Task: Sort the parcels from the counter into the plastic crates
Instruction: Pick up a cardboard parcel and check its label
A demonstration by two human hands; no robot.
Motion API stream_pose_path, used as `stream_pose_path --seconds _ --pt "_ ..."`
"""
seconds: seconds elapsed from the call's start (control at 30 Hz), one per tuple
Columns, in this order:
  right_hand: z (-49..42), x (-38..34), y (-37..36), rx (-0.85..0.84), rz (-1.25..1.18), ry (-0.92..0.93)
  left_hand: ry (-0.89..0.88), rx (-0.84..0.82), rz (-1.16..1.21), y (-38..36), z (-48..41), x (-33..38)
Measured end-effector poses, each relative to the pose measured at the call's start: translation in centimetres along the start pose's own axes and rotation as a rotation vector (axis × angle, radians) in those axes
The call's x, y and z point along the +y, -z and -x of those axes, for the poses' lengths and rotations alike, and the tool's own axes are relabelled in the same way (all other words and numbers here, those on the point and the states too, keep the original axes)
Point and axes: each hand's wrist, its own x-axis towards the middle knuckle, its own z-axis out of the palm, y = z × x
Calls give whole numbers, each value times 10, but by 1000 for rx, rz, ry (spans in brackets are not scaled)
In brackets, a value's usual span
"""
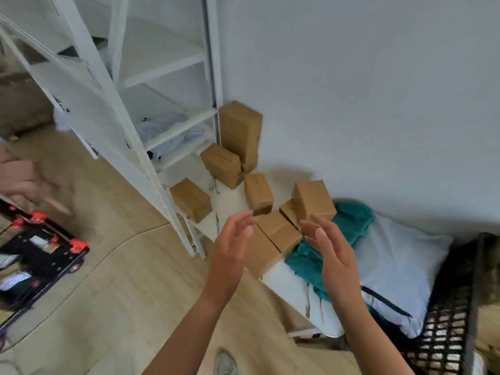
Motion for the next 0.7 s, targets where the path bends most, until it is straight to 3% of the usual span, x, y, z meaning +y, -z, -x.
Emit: stream_pose_path --seconds 0.17,0.27,0.37,0.43,0.53,0.7 --pt "-21 4 -42 -22 -9 -37 40 -26 -42 35 -41 -9" --pt "-37 22 -54 -5 -1 -162 116 -56 -135 43 -68 -33" --pt "-53 53 -62 54 94 -387 227 -112 -302 41 -96 -68" --pt "-62 80 -68 77 127 -642 353 -200 -416 37 -117 -91" --pt "-70 119 -84 80 5 -996 510 -306 -566 29 -144 -118" --pt "-76 173 -110 90 -265 -1224 683 -502 -749 17 -179 -156"
